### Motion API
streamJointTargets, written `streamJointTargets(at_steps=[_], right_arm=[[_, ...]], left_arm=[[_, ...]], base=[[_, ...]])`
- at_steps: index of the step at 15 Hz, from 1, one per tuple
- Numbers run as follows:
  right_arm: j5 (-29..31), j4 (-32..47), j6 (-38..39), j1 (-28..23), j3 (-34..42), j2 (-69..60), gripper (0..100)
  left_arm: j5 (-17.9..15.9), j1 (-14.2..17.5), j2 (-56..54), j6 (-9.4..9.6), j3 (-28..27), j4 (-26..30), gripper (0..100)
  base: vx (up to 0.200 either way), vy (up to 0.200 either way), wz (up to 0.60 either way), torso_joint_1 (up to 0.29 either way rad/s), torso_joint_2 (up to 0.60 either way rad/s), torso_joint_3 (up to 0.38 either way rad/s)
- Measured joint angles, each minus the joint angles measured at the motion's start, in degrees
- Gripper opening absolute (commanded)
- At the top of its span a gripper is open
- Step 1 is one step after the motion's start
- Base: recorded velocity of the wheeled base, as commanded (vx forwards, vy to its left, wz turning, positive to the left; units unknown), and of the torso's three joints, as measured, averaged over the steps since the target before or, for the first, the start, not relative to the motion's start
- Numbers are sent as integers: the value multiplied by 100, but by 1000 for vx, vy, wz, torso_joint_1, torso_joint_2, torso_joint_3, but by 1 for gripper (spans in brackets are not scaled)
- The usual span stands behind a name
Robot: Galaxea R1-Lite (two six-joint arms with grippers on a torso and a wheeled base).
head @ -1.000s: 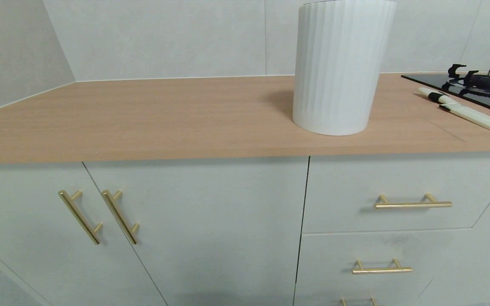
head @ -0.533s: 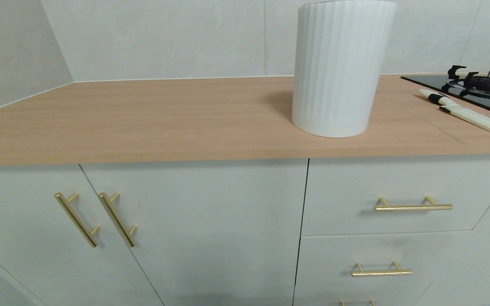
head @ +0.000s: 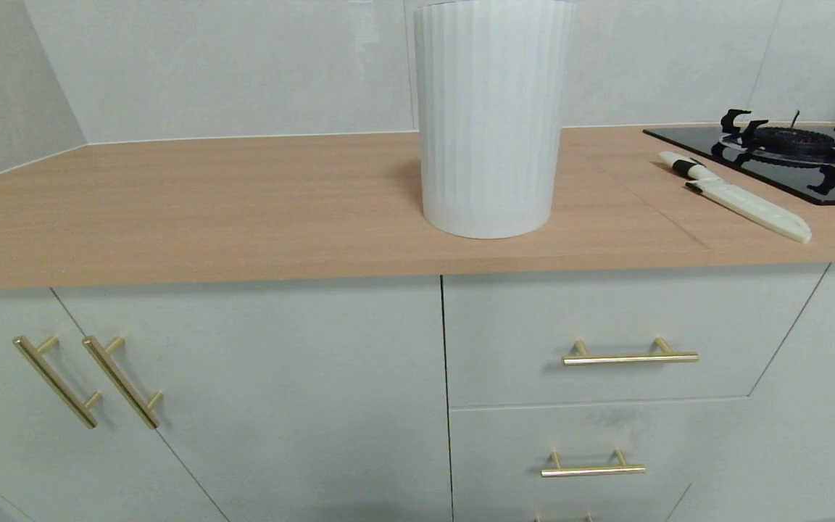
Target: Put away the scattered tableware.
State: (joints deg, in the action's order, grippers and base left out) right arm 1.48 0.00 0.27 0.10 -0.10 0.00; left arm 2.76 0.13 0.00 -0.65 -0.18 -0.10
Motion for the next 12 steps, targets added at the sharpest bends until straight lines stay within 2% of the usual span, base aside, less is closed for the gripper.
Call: streamJointTargets(at_steps=[3,8,12], right_arm=[[0,0,0,-5,0,0,100],[2,0,0,0,0,0,100],[2,0,-2,-5,0,0,100]], left_arm=[[2,2,0,5,0,2,100],[2,2,0,0,0,2,100],[4,2,0,-4,0,5,100]], base=[[0,0,0,0,0,0],[200,0,0,-1,5,3],[0,0,0,0,0,0]])
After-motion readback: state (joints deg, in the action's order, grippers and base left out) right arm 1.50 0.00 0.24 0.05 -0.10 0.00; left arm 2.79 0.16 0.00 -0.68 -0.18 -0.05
